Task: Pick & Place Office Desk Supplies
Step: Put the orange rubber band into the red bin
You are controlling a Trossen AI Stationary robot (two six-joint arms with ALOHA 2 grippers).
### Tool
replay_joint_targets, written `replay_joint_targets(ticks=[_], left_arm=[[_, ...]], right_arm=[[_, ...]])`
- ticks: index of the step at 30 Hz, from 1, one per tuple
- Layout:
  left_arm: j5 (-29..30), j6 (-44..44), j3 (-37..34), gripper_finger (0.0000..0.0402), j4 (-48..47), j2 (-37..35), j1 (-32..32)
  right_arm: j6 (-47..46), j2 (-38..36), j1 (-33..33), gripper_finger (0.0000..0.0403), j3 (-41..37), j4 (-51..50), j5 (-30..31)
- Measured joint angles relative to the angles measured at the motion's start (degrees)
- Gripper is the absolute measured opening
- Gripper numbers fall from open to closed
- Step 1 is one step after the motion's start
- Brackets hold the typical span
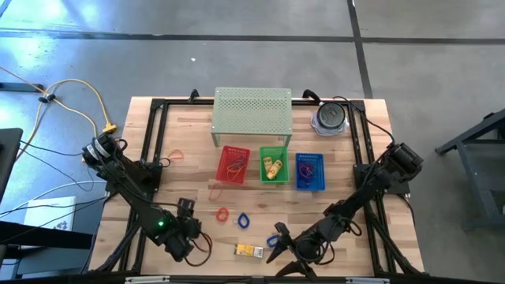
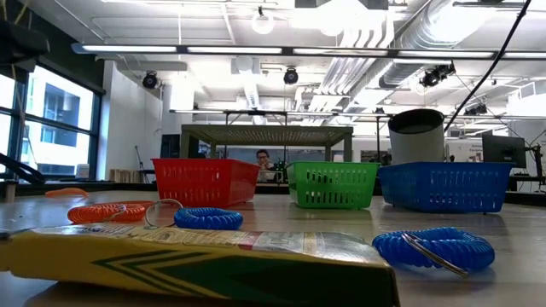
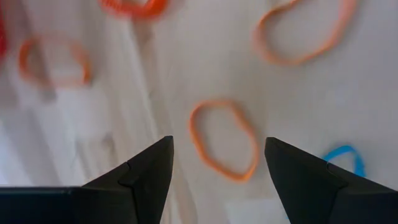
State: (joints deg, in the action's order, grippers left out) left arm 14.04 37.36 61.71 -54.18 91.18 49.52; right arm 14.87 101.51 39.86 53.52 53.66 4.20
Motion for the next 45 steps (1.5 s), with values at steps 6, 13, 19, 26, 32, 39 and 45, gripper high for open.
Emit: replay_joint_targets(ticks=[6,13,19,26,32,39,45], left_arm=[[0.8,13.2,0.0,0.0243,-4.6,1.7,-2.2],[-3.1,15.2,-0.1,0.024,-3.2,4.9,-2.9],[-6.5,13.9,-0.1,0.0216,-3.2,6.1,-5.1],[-6.0,7.2,-1.8,0.0211,-3.0,6.1,-7.1],[-6.6,7.0,-5.7,0.021,2.3,6.0,-7.0],[-9.5,7.5,-8.3,0.021,5.3,5.7,-7.5],[-11.8,7.6,-8.7,0.021,6.1,5.9,-7.9]], right_arm=[[-0.1,0.0,-0.2,0.0199,0.0,0.1,0.2],[-1.9,0.0,-0.2,0.0199,0.0,0.2,0.1],[-1.8,0.0,-0.2,0.0199,0.0,0.2,0.1],[-1.8,0.0,-0.2,0.0199,0.0,0.2,-0.1],[-3.6,0.0,-0.1,0.0199,0.0,-0.3,-0.3],[-4.5,0.0,-0.1,0.0199,0.0,-0.3,-0.3],[-4.5,0.0,-0.1,0.0199,0.0,-0.3,-0.1]])
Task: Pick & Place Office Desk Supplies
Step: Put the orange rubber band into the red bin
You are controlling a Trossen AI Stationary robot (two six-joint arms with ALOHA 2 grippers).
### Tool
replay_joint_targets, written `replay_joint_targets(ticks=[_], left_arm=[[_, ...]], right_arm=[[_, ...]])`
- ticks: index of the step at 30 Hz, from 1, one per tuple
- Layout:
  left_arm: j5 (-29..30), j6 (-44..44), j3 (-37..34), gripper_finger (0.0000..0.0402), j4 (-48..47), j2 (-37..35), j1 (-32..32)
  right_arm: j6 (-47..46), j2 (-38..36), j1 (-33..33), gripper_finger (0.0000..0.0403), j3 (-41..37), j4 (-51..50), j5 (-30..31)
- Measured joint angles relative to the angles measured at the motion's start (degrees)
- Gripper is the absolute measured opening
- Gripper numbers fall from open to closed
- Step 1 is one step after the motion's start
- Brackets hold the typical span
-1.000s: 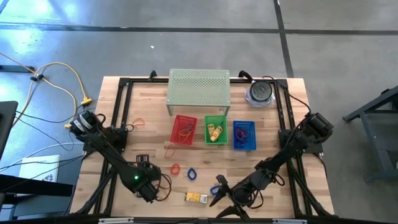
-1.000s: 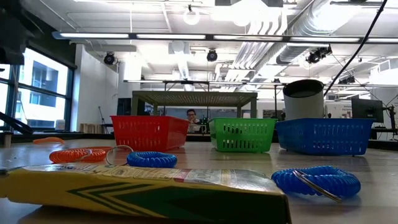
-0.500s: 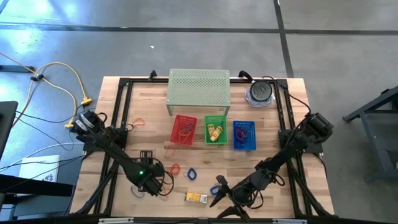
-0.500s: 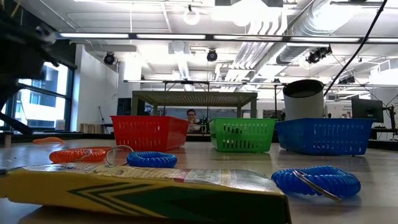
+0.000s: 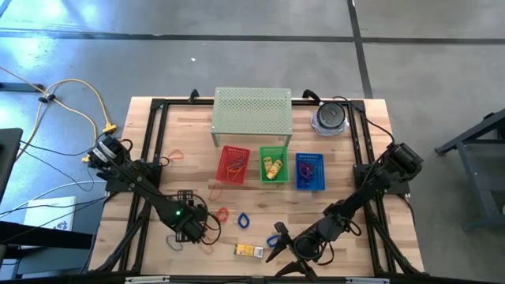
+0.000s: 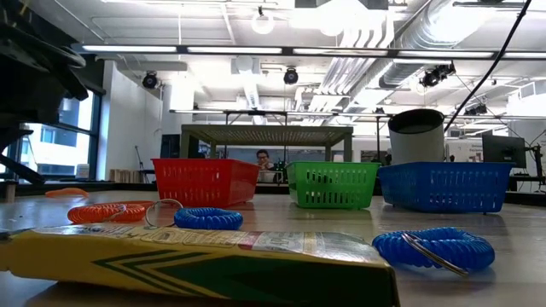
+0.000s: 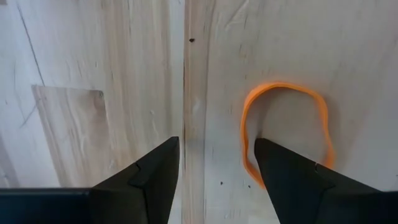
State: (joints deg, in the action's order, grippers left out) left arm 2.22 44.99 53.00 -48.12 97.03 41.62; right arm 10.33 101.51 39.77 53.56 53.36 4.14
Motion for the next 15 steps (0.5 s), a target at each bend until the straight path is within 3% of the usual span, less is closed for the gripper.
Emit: replay_joint_targets(ticks=[10,15], left_arm=[[-2.5,6.9,-4.6,0.0208,3.3,-0.1,-0.8],[-1.9,6.1,-5.0,0.0169,4.6,-0.2,0.1]], right_arm=[[-0.2,0.0,0.0,0.0199,0.0,0.0,0.2],[-0.2,0.0,0.0,0.0199,0.0,0.0,0.2]])
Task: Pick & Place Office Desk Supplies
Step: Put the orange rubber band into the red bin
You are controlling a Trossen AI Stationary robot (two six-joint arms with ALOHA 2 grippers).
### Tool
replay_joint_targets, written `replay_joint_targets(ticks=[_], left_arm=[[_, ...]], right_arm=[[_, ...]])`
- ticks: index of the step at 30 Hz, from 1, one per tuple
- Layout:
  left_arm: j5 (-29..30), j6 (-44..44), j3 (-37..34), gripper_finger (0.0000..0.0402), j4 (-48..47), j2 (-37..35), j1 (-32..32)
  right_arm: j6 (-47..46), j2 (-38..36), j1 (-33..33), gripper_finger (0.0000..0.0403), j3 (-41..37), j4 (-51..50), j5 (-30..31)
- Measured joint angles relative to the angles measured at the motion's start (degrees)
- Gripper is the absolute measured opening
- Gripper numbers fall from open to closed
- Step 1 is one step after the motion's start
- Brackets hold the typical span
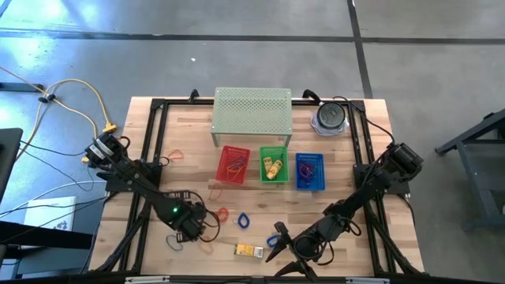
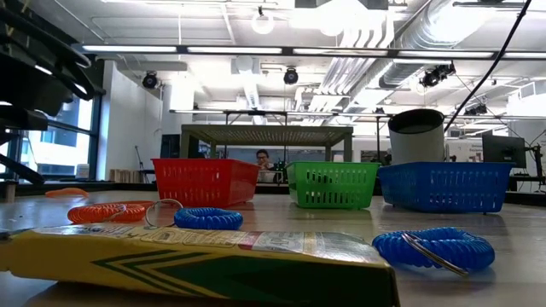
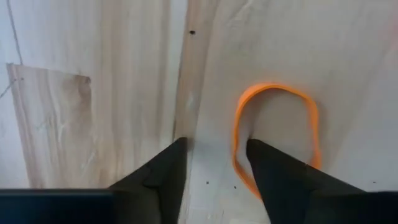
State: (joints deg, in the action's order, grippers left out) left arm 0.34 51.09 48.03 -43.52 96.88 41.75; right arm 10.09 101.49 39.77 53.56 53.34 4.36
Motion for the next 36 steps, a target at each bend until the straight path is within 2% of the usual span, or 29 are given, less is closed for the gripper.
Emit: replay_joint_targets(ticks=[8,12,24,27,36], left_arm=[[0.8,1.1,0.0,0.0047,1.0,0.0,0.4],[0.9,-0.2,0.0,0.0007,1.2,0.0,0.7],[4.1,2.1,0.6,0.0001,0.5,0.0,1.7],[5.0,4.2,2.0,0.0001,-2.0,0.2,1.7],[9.3,1.2,8.9,0.0,-5.9,0.5,3.6]], right_arm=[[0.0,0.0,0.0,0.0199,0.0,0.0,0.0],[0.0,0.0,0.0,0.0199,0.0,0.0,0.0],[0.0,0.0,0.0,0.0199,0.0,0.0,0.0],[0.0,0.0,0.0,0.0199,0.0,0.0,0.0],[0.0,0.0,0.0,0.0199,0.0,-0.9,0.2]])
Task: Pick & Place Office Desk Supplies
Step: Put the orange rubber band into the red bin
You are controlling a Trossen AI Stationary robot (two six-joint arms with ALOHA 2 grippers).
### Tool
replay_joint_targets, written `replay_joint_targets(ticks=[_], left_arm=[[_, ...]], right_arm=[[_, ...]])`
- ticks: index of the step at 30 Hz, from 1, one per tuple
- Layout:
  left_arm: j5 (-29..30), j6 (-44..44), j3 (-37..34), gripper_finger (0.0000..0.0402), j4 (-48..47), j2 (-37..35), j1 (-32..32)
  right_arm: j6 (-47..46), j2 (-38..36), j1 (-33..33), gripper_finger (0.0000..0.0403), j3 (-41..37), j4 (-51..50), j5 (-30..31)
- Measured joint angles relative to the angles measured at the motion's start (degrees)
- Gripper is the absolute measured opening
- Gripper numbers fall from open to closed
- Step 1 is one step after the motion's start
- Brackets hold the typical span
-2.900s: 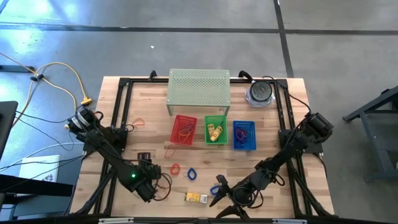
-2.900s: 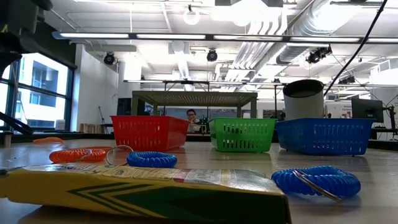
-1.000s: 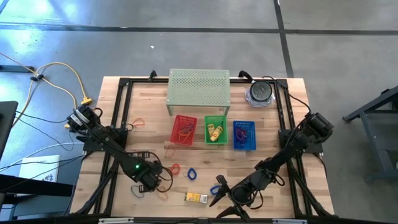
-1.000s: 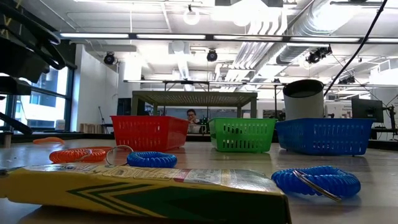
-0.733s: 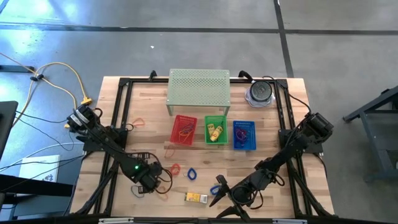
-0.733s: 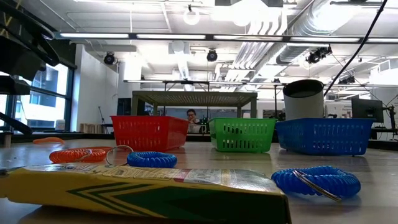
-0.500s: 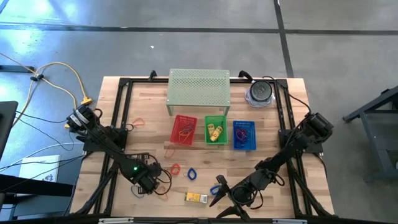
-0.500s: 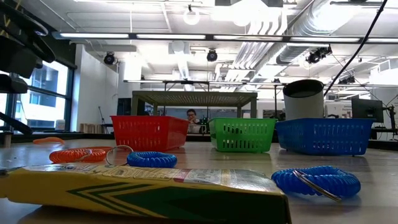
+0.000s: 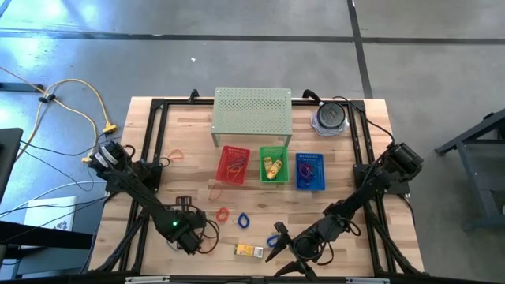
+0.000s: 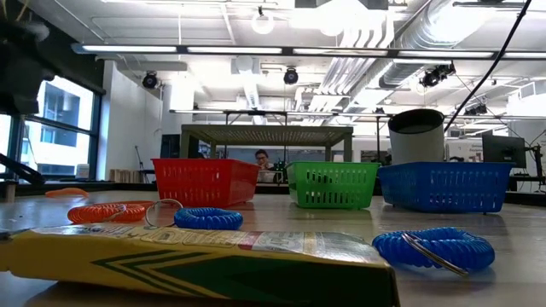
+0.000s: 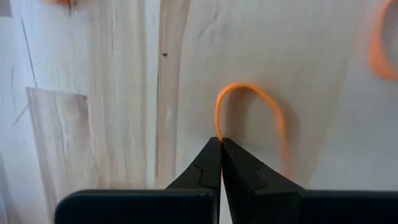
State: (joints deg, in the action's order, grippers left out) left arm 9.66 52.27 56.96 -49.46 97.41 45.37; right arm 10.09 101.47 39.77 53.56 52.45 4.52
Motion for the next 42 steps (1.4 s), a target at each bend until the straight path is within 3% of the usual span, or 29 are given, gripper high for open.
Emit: replay_joint_targets(ticks=[8,14,19,25,29,34,42], left_arm=[[0.7,-1.3,3.5,0.0,-2.9,-0.2,0.0],[5.0,-3.8,12.5,0.0,-14.7,-0.3,0.0],[8.8,-13.1,21.2,0.0,-23.4,-0.9,0.1],[15.4,-21.7,24.5,0.0,-24.1,-6.7,-1.8],[16.5,-28.3,24.6,0.0,-20.8,-11.2,-7.3],[13.9,-40.0,24.6,0.0,-13.4,-13.0,-18.1],[-0.9,-50.7,20.2,0.0,-2.5,-13.1,-37.2]], right_arm=[[0.0,0.0,0.0,0.0199,0.0,0.0,0.0],[0.0,0.0,0.0,0.0199,0.0,0.0,0.0],[-2.2,0.0,0.0,0.0199,0.0,-0.1,0.0],[-3.5,0.0,1.1,0.0199,0.0,-1.1,0.2],[-1.6,0.0,2.7,0.0199,0.0,-1.1,4.4],[0.2,0.0,3.8,0.0199,0.0,-1.0,9.3],[-1.3,0.0,3.8,0.0199,0.0,-1.2,10.4]])
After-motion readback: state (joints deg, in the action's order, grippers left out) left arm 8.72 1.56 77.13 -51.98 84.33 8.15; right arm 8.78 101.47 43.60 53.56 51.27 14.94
